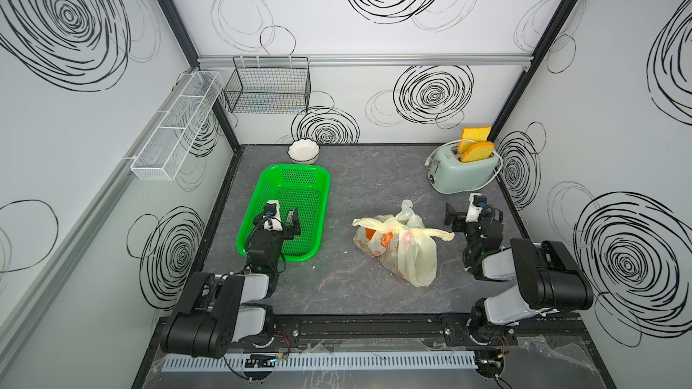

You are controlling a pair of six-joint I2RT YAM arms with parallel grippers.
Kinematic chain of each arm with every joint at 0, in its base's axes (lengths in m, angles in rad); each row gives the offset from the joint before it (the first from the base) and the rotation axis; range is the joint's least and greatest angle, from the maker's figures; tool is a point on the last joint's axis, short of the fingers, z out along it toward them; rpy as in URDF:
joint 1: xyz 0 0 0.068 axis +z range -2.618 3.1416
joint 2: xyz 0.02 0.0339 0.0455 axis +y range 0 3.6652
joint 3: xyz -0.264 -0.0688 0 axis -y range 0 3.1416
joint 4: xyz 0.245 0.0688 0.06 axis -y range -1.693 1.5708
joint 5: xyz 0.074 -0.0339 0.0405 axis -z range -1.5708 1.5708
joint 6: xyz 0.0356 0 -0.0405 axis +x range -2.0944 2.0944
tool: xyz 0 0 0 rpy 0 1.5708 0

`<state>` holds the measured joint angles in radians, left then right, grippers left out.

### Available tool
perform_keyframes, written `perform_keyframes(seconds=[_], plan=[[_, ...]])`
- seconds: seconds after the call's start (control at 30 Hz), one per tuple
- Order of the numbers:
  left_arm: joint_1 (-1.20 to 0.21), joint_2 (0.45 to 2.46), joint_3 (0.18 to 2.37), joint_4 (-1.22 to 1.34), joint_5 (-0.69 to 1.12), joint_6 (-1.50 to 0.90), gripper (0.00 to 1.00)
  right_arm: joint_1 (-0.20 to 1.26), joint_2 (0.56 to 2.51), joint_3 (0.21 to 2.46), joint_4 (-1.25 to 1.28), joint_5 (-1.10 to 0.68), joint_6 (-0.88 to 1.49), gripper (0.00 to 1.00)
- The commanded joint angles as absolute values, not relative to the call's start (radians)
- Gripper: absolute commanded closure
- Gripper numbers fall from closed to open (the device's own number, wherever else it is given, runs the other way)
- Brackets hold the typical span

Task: Place the pineapple into a plastic bag & tie a knot
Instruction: Reset both arms

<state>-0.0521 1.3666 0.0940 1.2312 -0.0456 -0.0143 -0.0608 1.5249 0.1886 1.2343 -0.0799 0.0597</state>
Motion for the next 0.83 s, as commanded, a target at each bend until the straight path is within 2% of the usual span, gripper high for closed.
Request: perform_keyframes(seconds=[0.0, 0.1, 0.23, 0.4, 0.57, 0.8], plan=[[-0.038, 1.452, 0.119, 1.433, 0.007, 0.002, 0.03, -0.061, 1.519, 0.196, 1.284, -0.090, 0.041, 0.01], [-0.025, 1.462, 0.168, 1.353, -0.041, -0.032, 0.03, -0.063, 1.519, 0.197, 1.284, -0.095, 0.043, 0.01], [-0.093, 1.468, 0.191, 1.319, -0.238, -0.017, 0.03, -0.061, 1.521, 0.201, 1.278, -0.091, 0.043, 0.01], [-0.115, 1.466, 0.185, 1.331, -0.253, 0.002, 0.03, -0.063, 1.521, 0.203, 1.276, -0.092, 0.043, 0.01], [-0.065, 1.477, 0.225, 1.257, -0.150, -0.021, 0.03, -0.061, 1.523, 0.206, 1.271, -0.090, 0.043, 0.01], [-0.064, 1.462, 0.204, 1.283, -0.130, -0.013, 0.03, -0.036, 1.515, 0.206, 1.263, -0.036, 0.029, 0.01]])
